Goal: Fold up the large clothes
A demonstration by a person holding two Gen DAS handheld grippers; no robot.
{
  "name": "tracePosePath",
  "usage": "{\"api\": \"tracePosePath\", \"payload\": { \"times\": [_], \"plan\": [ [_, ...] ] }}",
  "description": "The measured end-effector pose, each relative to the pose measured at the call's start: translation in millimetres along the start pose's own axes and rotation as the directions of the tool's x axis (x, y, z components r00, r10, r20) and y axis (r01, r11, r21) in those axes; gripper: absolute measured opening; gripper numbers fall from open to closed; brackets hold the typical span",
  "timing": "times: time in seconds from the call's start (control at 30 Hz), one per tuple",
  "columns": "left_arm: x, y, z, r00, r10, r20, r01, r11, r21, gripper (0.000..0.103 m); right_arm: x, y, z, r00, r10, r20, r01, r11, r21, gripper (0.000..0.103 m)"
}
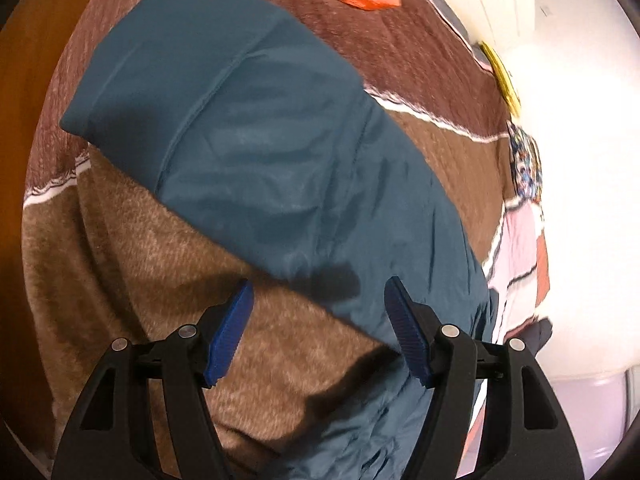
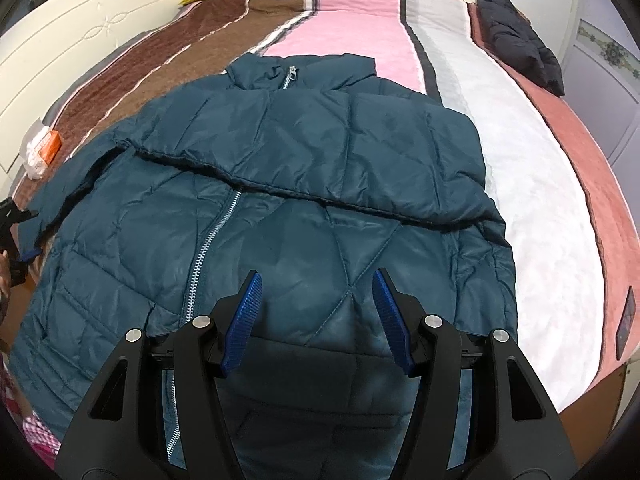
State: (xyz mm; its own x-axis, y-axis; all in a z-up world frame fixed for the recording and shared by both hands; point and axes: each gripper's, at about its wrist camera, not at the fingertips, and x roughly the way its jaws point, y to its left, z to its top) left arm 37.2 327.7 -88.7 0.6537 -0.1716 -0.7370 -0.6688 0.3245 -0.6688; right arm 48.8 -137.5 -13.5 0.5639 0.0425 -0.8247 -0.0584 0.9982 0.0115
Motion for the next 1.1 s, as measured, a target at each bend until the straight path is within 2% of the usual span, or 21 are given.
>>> {"api": "tracePosePath", "payload": {
  "times": [0.1, 0.17, 0.23, 0.27, 0.3, 0.33, 0.4, 0.5, 0.57, 0.63, 0.73, 0.77, 0.83, 0.87, 0.93, 0.97, 1.0, 1.1],
  "plan": [
    [3, 6, 6, 1.000, -0.013, 0.013, 0.014, 0.999, -0.048, 0.065, 0, 3, 0, 1.000, -0.006, 0.001, 0.006, 1.000, -0.010, 0.058],
    [3, 8, 9, 0.999, -0.017, 0.029, 0.019, 0.998, -0.063, 0.058, 0, 5, 1, 1.000, -0.010, 0.001, 0.010, 1.000, -0.016, 0.058],
    [2, 7, 13, 0.999, 0.006, 0.050, -0.003, 0.999, -0.049, 0.034, 2, 5, 1, 1.000, -0.014, -0.001, 0.014, 1.000, -0.018, 0.058],
    [2, 7, 15, 0.998, 0.017, 0.057, -0.015, 0.999, -0.037, 0.028, 2, 5, 1, 1.000, -0.014, -0.002, 0.014, 1.000, -0.017, 0.058],
    [2, 5, 16, 0.997, 0.033, 0.065, -0.031, 0.999, -0.027, 0.013, 3, 5, 1, 1.000, -0.015, -0.003, 0.015, 1.000, -0.014, 0.058],
    [1, 3, 18, 0.996, 0.042, 0.075, -0.041, 0.999, -0.014, 0.009, 3, 4, 1, 1.000, -0.014, -0.004, 0.014, 1.000, -0.012, 0.058],
    [-6, -3, 19, 0.993, 0.039, 0.108, -0.041, 0.999, 0.013, 0.004, 4, 1, 1, 1.000, -0.015, -0.005, 0.015, 1.000, -0.005, 0.058],
    [-22, -27, 17, 0.980, 0.048, 0.191, -0.068, 0.993, 0.099, 0.003, 4, -5, 1, 1.000, -0.014, -0.003, 0.014, 1.000, 0.008, 0.058],
    [-34, -50, 13, 0.967, 0.044, 0.252, -0.093, 0.979, 0.183, 0.003, 4, -9, 1, 1.000, -0.014, 0.002, 0.014, 1.000, 0.020, 0.058],
    [-52, -85, 6, 0.946, 0.018, 0.324, -0.122, 0.944, 0.305, 0.003, 3, -14, 1, 1.000, -0.013, 0.007, 0.013, 0.999, 0.031, 0.058],
    [-75, -138, -11, 0.919, -0.058, 0.389, -0.145, 0.870, 0.472, 0.003, 2, -24, 1, 1.000, -0.010, 0.013, 0.009, 0.998, 0.057, 0.058],
    [-84, -161, -22, 0.908, -0.104, 0.405, -0.148, 0.826, 0.543, 0.003, 1, -26, 0, 1.000, -0.008, 0.014, 0.007, 0.998, 0.064, 0.058],
    [-95, -194, -42, 0.897, -0.175, 0.405, -0.142, 0.753, 0.642, 0.003, 1, -30, -1, 1.000, -0.008, 0.017, 0.006, 0.997, 0.077, 0.058],
    [-100, -217, -59, 0.893, -0.223, 0.392, -0.136, 0.695, 0.706, 0.003, 0, -33, -2, 1.000, -0.007, 0.020, 0.005, 0.996, 0.085, 0.058],
    [-102, -247, -88, 0.894, -0.282, 0.348, -0.120, 0.598, 0.792, 0.003, -1, -40, -3, 1.000, -0.008, 0.026, 0.005, 0.995, 0.104, 0.058],
    [-101, -259, -99, 0.898, -0.299, 0.323, -0.108, 0.560, 0.821, 0.003, -2, -43, -4, 1.000, -0.008, 0.028, 0.005, 0.994, 0.112, 0.058],
    [-97, -275, -120, 0.908, -0.321, 0.269, -0.080, 0.497, 0.864, 0.003, -3, -48, -5, 0.999, -0.010, 0.030, 0.006, 0.992, 0.123, 0.058],
    [-77, -297, -164, 0.932, -0.328, 0.155, -0.017, 0.386, 0.922, 0.003, -5, -59, -8, 0.999, -0.014, 0.036, 0.008, 0.989, 0.150, 0.058]
  ]
}}
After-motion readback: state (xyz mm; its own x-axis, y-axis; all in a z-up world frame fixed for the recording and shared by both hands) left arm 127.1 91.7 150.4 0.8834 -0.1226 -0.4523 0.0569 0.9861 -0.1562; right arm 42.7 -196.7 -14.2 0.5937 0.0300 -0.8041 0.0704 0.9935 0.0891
